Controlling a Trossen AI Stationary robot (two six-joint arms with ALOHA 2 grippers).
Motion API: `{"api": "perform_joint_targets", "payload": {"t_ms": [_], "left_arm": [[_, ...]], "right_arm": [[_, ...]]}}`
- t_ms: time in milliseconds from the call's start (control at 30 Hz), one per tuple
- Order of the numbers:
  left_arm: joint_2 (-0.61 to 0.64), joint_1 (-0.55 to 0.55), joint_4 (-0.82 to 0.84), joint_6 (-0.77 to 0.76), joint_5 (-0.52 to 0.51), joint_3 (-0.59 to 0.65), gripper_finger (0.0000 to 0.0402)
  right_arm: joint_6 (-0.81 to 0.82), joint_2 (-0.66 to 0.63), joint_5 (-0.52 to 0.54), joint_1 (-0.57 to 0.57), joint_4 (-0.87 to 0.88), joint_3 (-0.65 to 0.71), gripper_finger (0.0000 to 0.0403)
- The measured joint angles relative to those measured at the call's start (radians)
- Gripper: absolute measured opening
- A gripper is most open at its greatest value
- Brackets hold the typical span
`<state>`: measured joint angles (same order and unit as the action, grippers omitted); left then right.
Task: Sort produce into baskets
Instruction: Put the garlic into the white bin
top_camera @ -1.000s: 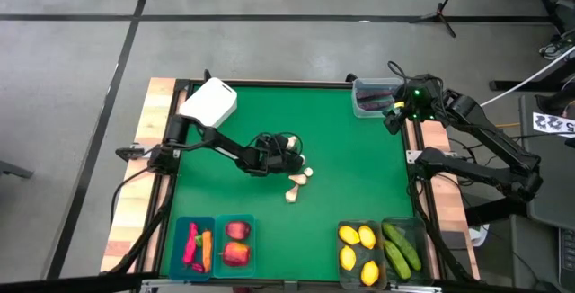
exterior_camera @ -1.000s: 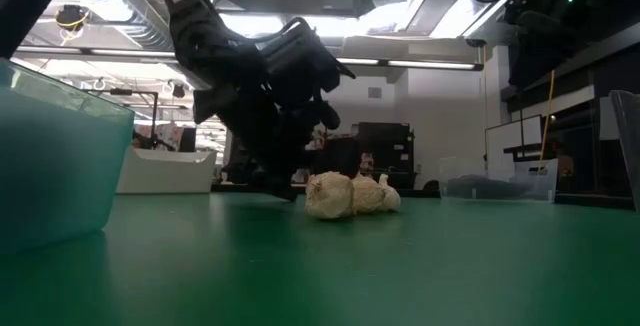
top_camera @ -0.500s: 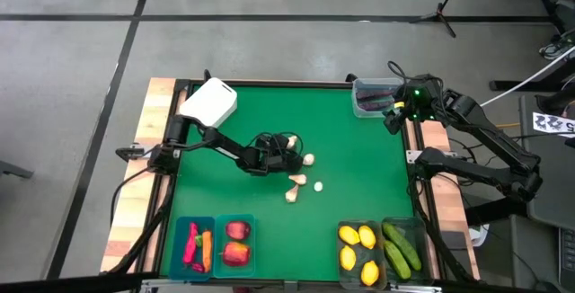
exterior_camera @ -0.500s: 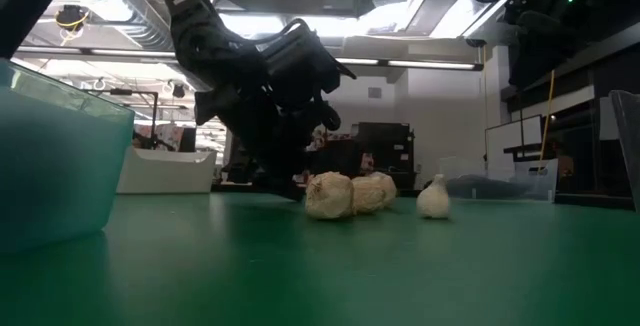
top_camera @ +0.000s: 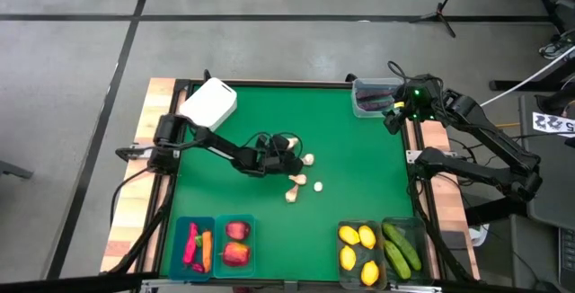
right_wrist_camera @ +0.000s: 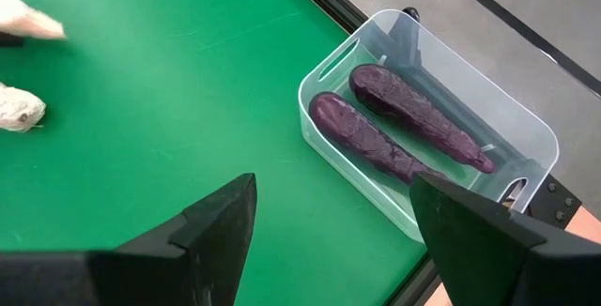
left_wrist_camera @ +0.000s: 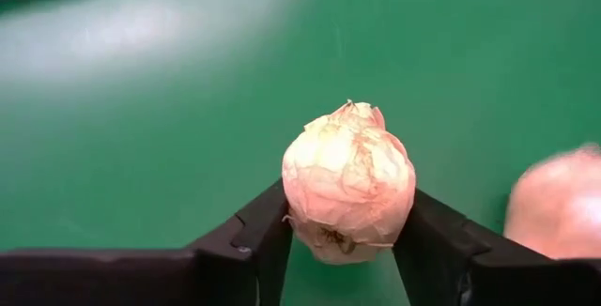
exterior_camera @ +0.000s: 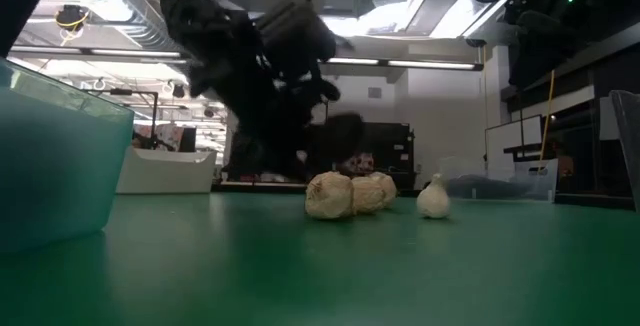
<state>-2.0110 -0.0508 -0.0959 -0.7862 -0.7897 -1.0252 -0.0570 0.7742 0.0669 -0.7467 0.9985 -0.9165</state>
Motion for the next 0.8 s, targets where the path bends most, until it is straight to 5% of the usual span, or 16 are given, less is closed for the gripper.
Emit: {"api": "perform_joint_targets", "payload": {"t_ms": [267, 533, 667, 800], "left_arm": [[0.165, -0.002, 0.085, 0.13, -0.022, -0.001, 0.0147], [0.456, 0.029, 0.447, 0.179, -0.086, -0.002, 0.0147], [0.585, 0.055, 0.724, 0.051, -0.209, -0.002, 0.0146], [0.672, 0.091, 1.061, -0.252, -0.265, -0.002, 0.0146]], "right_arm": [[0.0, 0.0, 0.0, 0.0, 0.0, 0.0, 0.0282], [-0.001, 0.0, 0.0, 0.0, 0.011, 0.0, 0.0282], [0.0, 0.0, 0.0, 0.0, 0.012, 0.0, 0.0282], [-0.001, 0.0, 0.0, 0.0, 0.015, 0.0, 0.0282]]}}
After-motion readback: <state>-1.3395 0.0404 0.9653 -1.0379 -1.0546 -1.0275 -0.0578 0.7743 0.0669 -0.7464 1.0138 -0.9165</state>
